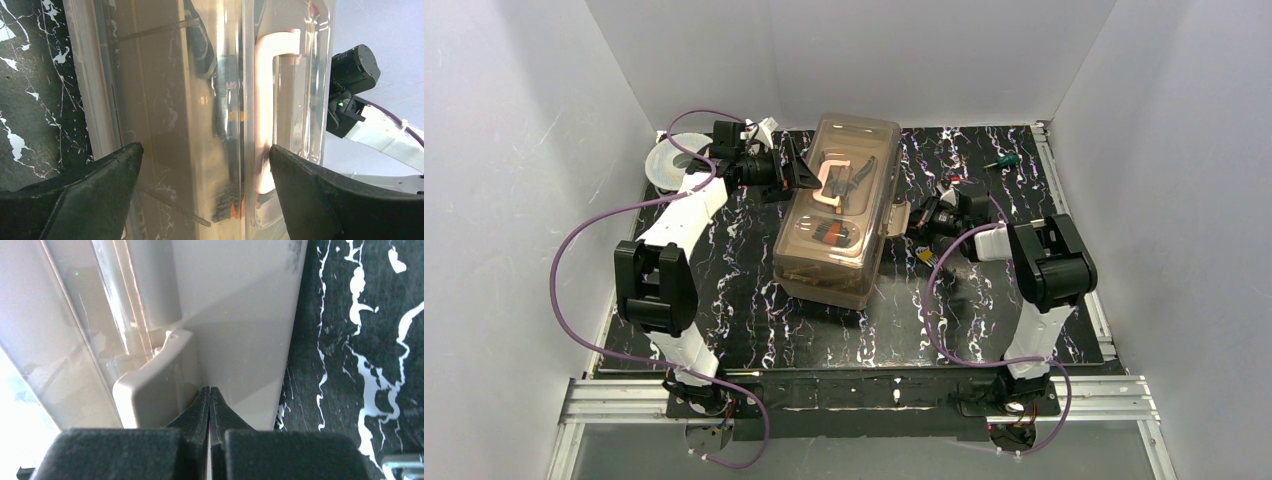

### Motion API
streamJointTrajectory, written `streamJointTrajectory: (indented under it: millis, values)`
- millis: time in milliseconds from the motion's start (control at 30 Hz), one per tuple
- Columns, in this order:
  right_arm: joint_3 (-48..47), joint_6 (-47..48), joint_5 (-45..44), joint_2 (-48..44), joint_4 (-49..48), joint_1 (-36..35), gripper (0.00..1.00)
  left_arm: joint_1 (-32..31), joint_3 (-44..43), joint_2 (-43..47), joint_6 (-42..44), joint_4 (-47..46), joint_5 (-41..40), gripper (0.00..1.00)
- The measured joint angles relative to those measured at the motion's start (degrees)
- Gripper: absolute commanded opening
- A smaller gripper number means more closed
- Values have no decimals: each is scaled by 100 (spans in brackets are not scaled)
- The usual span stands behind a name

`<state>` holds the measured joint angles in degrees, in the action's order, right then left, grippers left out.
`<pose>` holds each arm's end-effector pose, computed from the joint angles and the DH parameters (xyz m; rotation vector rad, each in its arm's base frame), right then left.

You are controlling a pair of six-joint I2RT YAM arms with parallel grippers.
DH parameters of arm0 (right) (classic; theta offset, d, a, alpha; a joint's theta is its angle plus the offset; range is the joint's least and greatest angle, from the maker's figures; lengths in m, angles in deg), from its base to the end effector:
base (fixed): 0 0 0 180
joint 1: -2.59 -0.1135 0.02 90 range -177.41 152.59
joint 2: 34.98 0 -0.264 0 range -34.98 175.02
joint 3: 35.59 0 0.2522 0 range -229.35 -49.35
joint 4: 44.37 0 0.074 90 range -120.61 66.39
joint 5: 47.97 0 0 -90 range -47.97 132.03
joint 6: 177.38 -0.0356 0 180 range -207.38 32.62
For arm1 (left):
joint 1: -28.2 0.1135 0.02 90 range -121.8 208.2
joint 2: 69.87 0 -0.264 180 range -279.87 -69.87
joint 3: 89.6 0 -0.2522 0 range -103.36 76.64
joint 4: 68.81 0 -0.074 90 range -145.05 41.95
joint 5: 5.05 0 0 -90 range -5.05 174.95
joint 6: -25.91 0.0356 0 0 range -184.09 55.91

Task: Pack the tool kit

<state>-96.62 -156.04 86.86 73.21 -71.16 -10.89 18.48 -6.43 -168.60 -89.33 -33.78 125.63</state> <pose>0.3510 0.1099 0.1448 0.4451 2.1712 1.6359 0.3833 -0.0892 0.3054 0.1074 2.2551 -1.1179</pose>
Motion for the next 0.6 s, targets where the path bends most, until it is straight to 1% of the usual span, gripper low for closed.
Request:
streamJointTrajectory:
  millis: [133,267,367,600]
  values:
    - [70,84,-76,-271,285,-4,1,0,9,6,25,1,3,98]
    - [53,390,-247,-606,865,-11,1,5,11,17,54,15,-2,98]
    - [-216,751,-468,-817,1888,-24,1,-22,13,19,73,15,-10,98]
    - [-1457,1516,-1434,-916,4281,-134,1,-31,15,26,80,16,-34,98]
